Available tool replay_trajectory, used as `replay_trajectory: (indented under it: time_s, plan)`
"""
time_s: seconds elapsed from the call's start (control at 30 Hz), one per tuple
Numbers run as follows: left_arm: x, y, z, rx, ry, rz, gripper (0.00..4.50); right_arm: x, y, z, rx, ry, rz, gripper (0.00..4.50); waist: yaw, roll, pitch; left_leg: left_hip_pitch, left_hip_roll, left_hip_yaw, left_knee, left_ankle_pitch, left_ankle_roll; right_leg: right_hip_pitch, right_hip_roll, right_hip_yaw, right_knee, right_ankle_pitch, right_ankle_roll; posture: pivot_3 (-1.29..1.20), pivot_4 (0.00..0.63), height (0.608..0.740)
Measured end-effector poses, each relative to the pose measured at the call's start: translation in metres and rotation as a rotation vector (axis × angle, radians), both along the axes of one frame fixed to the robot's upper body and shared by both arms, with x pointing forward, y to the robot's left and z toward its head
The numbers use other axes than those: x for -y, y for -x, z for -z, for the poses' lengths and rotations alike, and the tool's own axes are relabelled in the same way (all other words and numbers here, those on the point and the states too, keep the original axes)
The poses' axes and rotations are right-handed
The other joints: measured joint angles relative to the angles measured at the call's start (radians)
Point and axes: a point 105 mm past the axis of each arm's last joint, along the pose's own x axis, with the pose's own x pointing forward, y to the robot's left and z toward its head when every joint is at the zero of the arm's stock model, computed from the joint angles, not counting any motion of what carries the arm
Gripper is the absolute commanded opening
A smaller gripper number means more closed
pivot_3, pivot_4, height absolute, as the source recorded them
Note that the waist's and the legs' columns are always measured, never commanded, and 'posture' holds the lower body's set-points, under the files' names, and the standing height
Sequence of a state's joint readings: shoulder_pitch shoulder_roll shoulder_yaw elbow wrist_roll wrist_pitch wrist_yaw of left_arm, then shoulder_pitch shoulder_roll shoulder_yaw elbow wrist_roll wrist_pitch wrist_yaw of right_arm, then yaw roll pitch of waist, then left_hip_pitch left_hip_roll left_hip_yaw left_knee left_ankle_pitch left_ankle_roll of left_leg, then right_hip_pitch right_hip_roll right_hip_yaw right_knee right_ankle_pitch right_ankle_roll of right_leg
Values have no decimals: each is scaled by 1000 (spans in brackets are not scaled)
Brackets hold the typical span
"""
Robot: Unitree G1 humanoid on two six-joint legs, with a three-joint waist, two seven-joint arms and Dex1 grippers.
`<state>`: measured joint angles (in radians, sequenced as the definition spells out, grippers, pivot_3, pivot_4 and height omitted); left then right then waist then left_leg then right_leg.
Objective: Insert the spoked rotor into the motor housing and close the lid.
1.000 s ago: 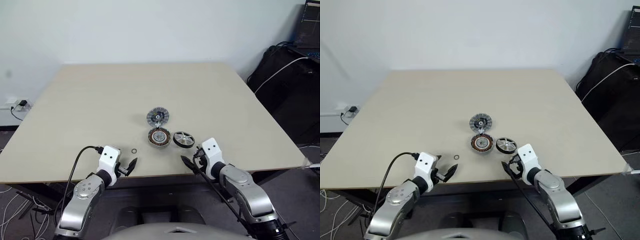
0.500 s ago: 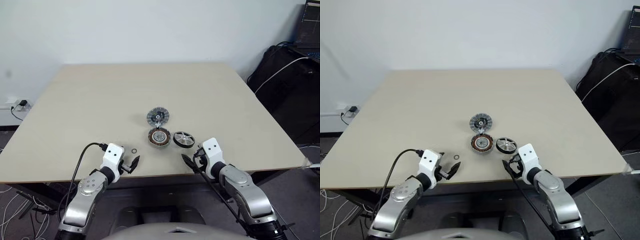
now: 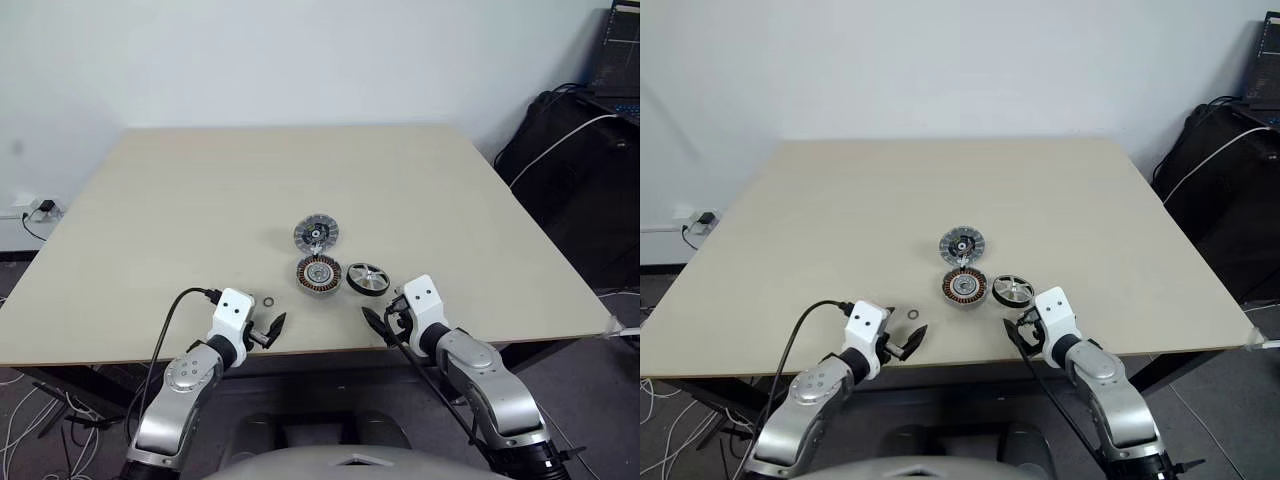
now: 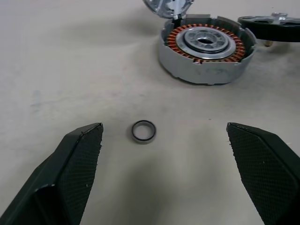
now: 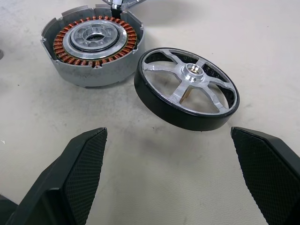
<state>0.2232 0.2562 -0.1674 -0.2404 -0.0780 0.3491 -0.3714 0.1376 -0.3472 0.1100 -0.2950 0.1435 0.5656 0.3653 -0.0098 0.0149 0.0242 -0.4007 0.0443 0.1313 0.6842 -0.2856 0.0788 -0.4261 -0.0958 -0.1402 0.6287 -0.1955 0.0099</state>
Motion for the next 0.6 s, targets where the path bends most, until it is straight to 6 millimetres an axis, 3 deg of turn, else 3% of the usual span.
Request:
replay_trajectory:
  time_s: [0.6]
  plan:
    - [4,-38,19,-54,-67,-20,4455,-4,0,0,2,-21,7,4500,0,0,0,0,0,0,0,0,0,0,4,0,0,0,0,0,0,740]
